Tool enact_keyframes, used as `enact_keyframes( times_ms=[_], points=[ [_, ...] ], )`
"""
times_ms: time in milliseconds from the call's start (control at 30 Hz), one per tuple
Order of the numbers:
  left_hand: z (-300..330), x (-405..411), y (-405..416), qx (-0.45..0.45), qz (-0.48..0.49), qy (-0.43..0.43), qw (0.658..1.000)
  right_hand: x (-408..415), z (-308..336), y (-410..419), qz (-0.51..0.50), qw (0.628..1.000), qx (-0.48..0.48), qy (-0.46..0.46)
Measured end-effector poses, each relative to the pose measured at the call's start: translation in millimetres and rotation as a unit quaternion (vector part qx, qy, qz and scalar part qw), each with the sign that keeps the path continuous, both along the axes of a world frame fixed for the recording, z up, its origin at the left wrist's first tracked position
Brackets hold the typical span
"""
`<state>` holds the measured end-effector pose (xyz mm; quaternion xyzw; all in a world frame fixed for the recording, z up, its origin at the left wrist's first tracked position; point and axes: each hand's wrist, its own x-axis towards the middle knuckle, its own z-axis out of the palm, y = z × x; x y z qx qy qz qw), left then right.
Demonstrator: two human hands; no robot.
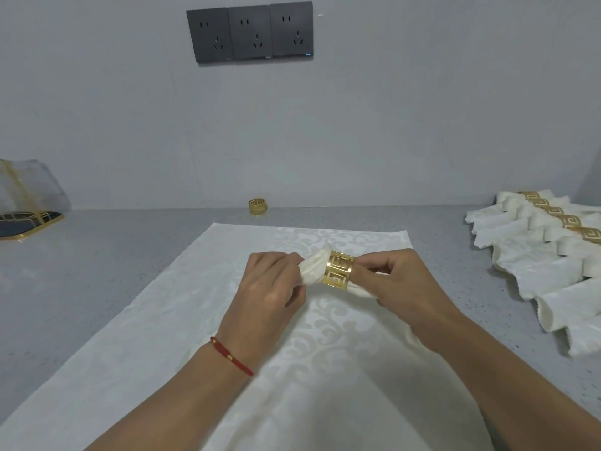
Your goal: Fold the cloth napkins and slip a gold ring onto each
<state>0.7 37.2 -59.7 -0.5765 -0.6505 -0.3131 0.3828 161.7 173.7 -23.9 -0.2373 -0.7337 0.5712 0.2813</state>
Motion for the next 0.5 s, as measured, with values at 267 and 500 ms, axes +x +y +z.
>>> enact_keyframes(
  times_ms=[267,500],
  points=[
    [2.7,3.0,-1.0,-0.015,-0.020,0.019,0.999,-2.4,-3.9,-3.0,0.038,0.998,-0.052,0.015],
    [4.9,7.8,-0.5,-0.008,-0.046,0.022,0.999,-1.8,-1.9,2.8,0.046,0.996,-0.073,-0.005]
  ],
)
